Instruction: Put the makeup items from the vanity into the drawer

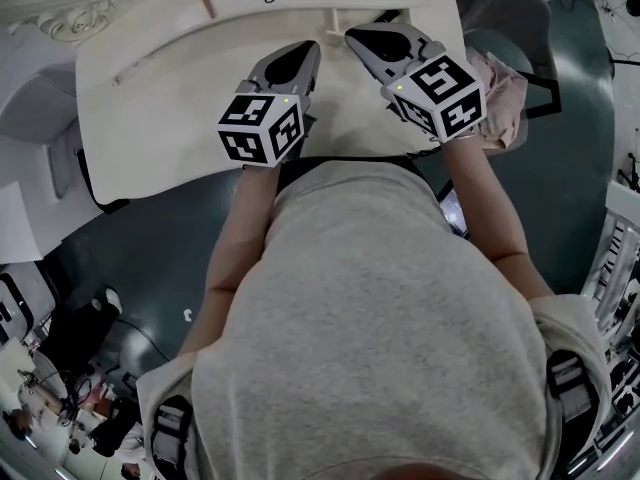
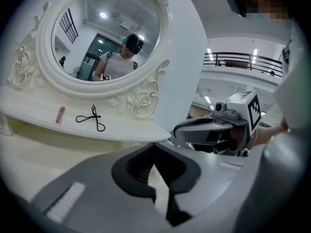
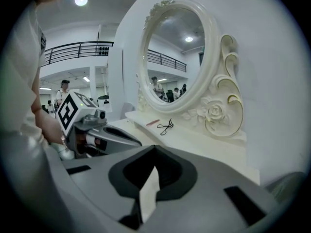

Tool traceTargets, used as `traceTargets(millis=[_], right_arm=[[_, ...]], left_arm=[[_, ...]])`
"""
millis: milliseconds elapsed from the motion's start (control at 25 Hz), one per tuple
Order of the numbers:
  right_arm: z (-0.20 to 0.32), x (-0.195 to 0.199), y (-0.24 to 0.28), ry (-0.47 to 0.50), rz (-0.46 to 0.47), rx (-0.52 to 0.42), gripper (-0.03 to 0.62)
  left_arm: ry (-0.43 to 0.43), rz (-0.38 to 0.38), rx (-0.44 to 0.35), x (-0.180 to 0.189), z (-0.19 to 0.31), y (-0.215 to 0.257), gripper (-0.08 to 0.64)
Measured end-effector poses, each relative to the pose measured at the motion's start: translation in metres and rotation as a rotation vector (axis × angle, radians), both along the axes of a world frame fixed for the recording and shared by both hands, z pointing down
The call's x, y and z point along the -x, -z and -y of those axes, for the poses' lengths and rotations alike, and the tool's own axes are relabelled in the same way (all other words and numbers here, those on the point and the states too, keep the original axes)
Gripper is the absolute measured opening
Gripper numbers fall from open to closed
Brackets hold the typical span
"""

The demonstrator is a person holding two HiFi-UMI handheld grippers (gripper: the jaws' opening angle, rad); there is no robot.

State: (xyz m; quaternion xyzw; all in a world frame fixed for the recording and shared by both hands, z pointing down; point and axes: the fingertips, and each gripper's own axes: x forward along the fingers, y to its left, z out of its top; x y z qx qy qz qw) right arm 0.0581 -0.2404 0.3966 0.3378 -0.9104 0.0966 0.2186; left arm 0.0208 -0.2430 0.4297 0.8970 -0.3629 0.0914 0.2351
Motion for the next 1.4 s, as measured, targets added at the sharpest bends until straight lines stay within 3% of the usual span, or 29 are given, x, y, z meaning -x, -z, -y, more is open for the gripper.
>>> traceTargets(millis=[280,520,800,1040,1400], right_arm=[[0.006,0.01,0.004,-0.084,0.102,-0.035,0.009],[-0.003,0.014,0.0,-0.123,0.047,-0.09,0.009],[-0.022,0.017,-0.005,-0.134,0.076,-0.091,0.008],[-0.032,0.026,-0.016,-0.08,0.076,-0.055,0.009],[-0.027,0.023,-0.018,-0.103,0.11,-0.037,0.009]], left_arm=[[0.064,-0.006,-0.029,0.01,0.006,0.007,0.009],[0.075,0.0,-0.03,0.013,0.002,0.007,0.009],[0.062,0.021,-0.024,0.013,-0.008,0.002,0.009],[0.063,0.027,-0.017,0.017,-0.017,-0.002,0.009],[0.058,0.04,-0.029,0.019,-0.021,-0.003,0.009]])
